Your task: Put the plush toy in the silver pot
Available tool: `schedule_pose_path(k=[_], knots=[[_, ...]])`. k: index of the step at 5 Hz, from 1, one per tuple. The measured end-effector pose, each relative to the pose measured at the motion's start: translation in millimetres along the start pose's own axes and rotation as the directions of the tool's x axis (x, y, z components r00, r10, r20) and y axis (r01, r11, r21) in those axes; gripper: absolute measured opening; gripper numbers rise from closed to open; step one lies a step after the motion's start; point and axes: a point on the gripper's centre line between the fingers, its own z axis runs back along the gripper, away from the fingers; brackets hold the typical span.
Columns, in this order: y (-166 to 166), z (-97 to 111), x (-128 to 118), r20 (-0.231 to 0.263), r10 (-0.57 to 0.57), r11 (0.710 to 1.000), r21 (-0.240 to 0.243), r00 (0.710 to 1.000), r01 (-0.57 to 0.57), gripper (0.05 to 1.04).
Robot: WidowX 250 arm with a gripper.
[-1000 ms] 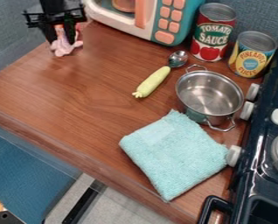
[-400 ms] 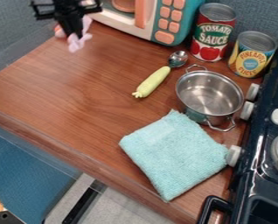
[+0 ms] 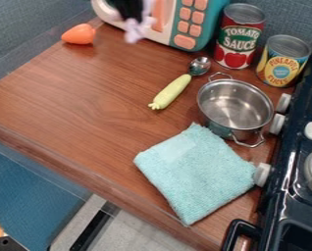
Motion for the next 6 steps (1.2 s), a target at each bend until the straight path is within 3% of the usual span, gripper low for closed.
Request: schedule_pose_path(k=[1, 2, 3, 4, 6], knots=[[-50, -9, -17, -0.042, -0.146, 0.987, -0.078, 0.988, 0.142, 0.064], [-95, -23, -36, -0.079, -0.273, 0.959, -0.096, 0.959, 0.265, 0.064], [-133, -54, -62, -0.14, -0.339, 0.939, -0.113, 0.93, 0.325, 0.064], [-140, -76, -71, -0.17, -0.34, 0.94, -0.079, 0.925, 0.331, 0.064], [-122, -85, -69, -0.184, -0.284, 0.959, -0.054, 0.941, 0.278, 0.064]])
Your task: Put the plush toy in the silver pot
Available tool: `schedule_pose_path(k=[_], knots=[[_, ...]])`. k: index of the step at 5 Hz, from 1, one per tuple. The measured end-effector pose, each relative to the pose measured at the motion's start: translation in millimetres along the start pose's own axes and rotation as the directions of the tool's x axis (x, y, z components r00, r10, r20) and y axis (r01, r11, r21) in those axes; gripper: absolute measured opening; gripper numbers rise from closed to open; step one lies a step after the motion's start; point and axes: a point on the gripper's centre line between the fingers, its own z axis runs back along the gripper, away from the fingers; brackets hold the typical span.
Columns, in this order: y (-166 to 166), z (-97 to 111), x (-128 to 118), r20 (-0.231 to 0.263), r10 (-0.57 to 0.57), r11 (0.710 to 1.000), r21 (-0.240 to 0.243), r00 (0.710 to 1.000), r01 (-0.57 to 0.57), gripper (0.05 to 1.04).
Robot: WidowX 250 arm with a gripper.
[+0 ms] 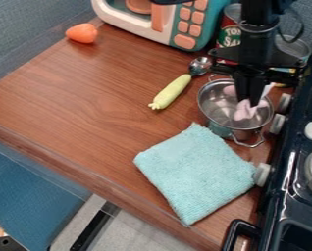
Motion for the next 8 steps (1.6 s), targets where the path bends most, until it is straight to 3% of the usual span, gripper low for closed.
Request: schedule_pose_path(k=[1, 2, 3, 4, 5, 7, 8], knots=[[10, -1, -2, -0.001, 0.042, 0.999, -0.009, 0.999, -0.042, 0.064], [11, 0, -2, -0.002, 0.035, 0.999, 0.02, 0.999, -0.035, 0.064], [12, -11, -7, -0.03, 0.021, 0.998, 0.062, 0.999, -0.019, 0.064], [14, -19, -10, -0.05, 0.036, 0.997, 0.075, 0.998, -0.032, 0.082], [20, -18, -8, -0.045, 0.06, 0.994, 0.098, 0.997, -0.056, 0.231], [24, -12, -5, -0.035, 0.074, 0.991, 0.115, 0.997, -0.07, 0.799], [20, 2, -2, 0.005, 0.065, 0.992, 0.111, 0.998, -0.065, 1.003]])
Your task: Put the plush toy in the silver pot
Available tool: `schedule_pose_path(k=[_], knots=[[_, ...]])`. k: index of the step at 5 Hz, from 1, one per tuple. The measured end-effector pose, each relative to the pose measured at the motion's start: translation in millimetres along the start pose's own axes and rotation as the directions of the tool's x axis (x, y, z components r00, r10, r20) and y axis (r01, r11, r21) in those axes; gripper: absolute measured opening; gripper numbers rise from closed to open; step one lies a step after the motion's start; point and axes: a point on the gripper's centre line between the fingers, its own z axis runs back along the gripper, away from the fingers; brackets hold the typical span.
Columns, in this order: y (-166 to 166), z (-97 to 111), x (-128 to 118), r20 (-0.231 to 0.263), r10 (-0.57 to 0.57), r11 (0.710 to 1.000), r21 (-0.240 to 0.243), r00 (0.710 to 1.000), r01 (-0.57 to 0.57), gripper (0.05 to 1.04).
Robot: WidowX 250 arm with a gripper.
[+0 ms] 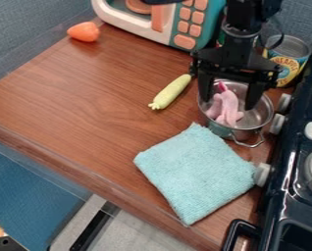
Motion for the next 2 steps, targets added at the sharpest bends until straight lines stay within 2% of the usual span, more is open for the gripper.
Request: schedule_pose_path(k=[1, 2], knots=[[-3.8, 37.0, 6.3, 0.1, -0.001, 1.0, -0.029, 0.995, 0.004, 1.003], [-3.9, 40.7, 6.2, 0.108, -0.002, 0.999, -0.033, 0.994, 0.006, 0.999]])
